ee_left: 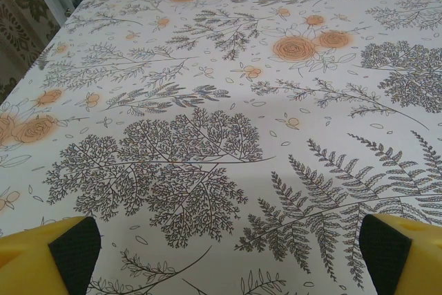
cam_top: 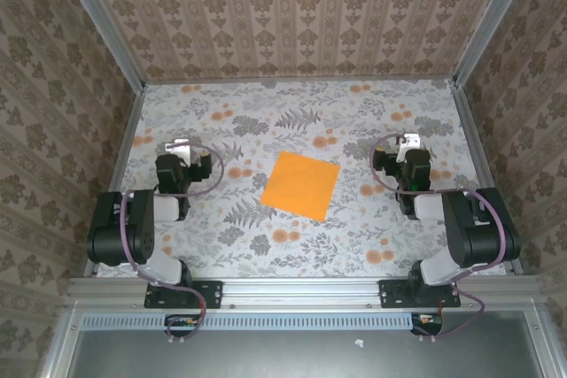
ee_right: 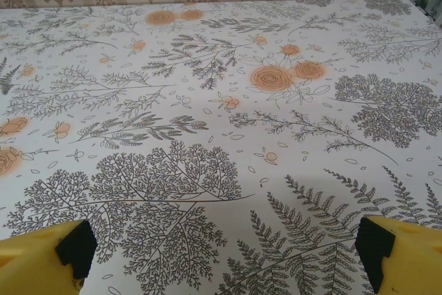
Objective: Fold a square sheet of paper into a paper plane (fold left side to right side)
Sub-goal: Pick up the square sheet of paper from the center of the table.
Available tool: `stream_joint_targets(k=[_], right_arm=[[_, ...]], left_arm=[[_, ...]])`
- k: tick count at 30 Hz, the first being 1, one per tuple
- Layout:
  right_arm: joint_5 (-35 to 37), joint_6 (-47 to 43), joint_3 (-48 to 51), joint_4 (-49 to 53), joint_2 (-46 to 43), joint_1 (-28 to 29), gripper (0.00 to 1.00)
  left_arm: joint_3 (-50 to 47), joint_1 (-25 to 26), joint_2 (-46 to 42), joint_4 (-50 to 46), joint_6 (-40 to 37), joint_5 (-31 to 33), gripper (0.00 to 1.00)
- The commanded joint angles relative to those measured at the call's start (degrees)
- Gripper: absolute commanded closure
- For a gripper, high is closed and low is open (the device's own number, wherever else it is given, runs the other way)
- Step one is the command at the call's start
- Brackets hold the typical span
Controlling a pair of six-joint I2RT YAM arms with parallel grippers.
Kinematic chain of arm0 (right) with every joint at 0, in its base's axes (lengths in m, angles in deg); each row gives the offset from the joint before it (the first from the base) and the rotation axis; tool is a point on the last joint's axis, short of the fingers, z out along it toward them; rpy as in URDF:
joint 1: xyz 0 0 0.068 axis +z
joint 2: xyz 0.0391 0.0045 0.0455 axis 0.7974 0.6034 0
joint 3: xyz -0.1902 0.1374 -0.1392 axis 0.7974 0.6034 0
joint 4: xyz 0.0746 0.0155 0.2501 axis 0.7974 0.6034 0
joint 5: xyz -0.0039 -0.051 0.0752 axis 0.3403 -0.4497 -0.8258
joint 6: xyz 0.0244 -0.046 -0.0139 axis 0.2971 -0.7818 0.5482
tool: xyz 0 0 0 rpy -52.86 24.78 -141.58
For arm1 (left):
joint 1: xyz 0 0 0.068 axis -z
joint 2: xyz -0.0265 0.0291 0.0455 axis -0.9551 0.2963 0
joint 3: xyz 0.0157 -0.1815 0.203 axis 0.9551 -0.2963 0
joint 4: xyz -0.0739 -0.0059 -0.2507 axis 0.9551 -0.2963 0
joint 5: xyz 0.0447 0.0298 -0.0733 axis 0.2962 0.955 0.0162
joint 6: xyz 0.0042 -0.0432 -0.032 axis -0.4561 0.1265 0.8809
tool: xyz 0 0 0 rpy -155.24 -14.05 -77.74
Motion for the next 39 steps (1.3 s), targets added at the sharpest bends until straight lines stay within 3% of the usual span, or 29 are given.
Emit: stream_joint_targets(k=[1, 19, 24, 28, 31, 34, 39], right_arm=[[1.0, 0.9, 0.1, -2.1, 0.0, 0.4, 0.0], [0.7, 1.1, 0.1, -2.2, 0.0, 0.2, 0.0], [2.2, 2.0, -0.4, 1.9, -3.5, 0.0, 0.0], [3.9, 3.8, -2.9, 15.7, -14.2, 0.4, 0.0], [4.8, 9.4, -7.5, 30.8, -21.6, 1.1, 0.0], [1.8, 14.6, -11.8, 42.0, -25.8, 3.6, 0.0], [1.9, 19.9, -19.6, 55.9, -24.1, 12.4, 0.0]], left_arm=[[1.2, 0.3, -0.4, 0.0, -1.3, 0.5, 0.0], [0.5, 0.1, -0.6, 1.1, -1.1, 0.3, 0.0], [-1.6, 0.1, -7.5, -0.4, 0.2, 4.0, 0.0], [2.2, 1.1, -19.6, -16.6, 2.4, 8.1, 0.0], [11.7, 1.0, -25.2, -39.8, 14.3, 8.9, 0.0], [20.0, 0.6, -25.3, -55.8, 24.3, -1.0, 0.0], [26.2, 5.7, -23.0, -67.1, 29.1, -14.2, 0.0]])
